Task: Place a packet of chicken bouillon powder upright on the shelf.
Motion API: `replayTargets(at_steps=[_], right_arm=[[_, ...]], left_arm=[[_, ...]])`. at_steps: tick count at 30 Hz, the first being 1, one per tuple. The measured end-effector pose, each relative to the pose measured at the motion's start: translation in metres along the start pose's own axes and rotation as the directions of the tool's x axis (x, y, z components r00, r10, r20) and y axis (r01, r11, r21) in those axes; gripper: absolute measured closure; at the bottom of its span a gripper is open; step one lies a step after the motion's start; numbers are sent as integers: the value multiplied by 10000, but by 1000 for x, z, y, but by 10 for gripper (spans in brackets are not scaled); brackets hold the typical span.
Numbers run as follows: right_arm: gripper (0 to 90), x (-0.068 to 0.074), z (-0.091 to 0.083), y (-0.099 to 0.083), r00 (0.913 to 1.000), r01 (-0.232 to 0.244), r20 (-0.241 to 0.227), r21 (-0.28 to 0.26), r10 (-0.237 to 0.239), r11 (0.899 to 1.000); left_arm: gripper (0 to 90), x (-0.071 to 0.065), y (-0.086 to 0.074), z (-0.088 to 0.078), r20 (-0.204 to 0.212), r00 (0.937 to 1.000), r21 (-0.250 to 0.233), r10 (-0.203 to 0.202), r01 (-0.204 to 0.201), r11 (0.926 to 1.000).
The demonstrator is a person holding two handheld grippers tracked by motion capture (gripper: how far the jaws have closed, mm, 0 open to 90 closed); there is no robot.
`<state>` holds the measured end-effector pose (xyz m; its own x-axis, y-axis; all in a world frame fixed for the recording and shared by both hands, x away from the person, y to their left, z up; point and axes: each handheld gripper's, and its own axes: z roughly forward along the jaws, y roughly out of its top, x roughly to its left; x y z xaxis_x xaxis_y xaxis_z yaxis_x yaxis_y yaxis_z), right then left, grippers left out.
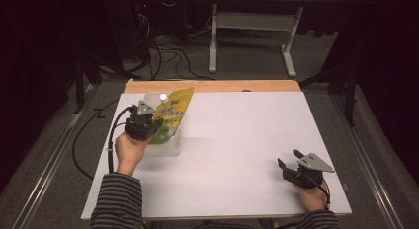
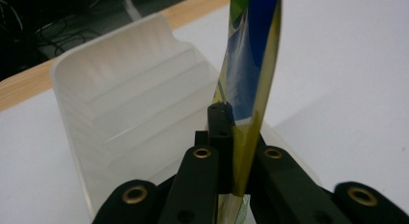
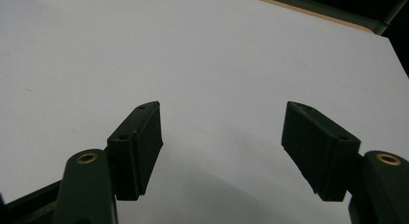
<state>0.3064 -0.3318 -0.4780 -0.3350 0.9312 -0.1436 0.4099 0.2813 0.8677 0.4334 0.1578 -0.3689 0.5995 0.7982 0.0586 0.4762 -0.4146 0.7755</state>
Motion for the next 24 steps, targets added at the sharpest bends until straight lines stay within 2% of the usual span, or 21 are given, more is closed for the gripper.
replayTargets(at_steps=[2,4,6,8,11,14,18,20,22,24], right_arm=[[312,0,0,0,10000,-55,-10,-24,55,10000],[311,-1,-1,0,9999,-150,24,-69,150,9999],[312,-1,-1,0,9999,-108,20,-101,108,9999],[312,-1,-1,0,9999,-131,14,-101,131,9999],[311,-1,-1,0,9999,-141,11,-99,141,9999],[312,-1,-1,0,10000,-63,31,-105,63,9999],[312,1,0,0,9999,100,23,-24,-100,9999],[313,2,0,0,9999,115,34,5,-115,9999],[313,1,0,0,9998,186,38,-45,-186,9998],[313,1,-1,0,9999,117,39,-45,-117,9999]], left_arm=[[900,-2,1,2,79,10000,-178,5,-3,9998],[900,-5,1,6,-163,9994,-205,306,-309,9993],[900,-5,0,7,-123,9994,-274,321,-324,9991],[900,-4,-2,7,-36,9996,-367,264,-265,9990],[894,-2,-8,7,164,9998,-350,-112,117,9993],[887,-1,-13,5,256,9996,-340,-103,112,9994],[840,-3,-12,0,406,9991,-378,94,-79,9993],[832,-3,-12,-3,465,9989,-402,-3,22,9992],[832,-3,-13,-4,442,9990,-302,-49,62,9995],[832,-4,-14,-5,465,9989,-218,69,-59,9997]])
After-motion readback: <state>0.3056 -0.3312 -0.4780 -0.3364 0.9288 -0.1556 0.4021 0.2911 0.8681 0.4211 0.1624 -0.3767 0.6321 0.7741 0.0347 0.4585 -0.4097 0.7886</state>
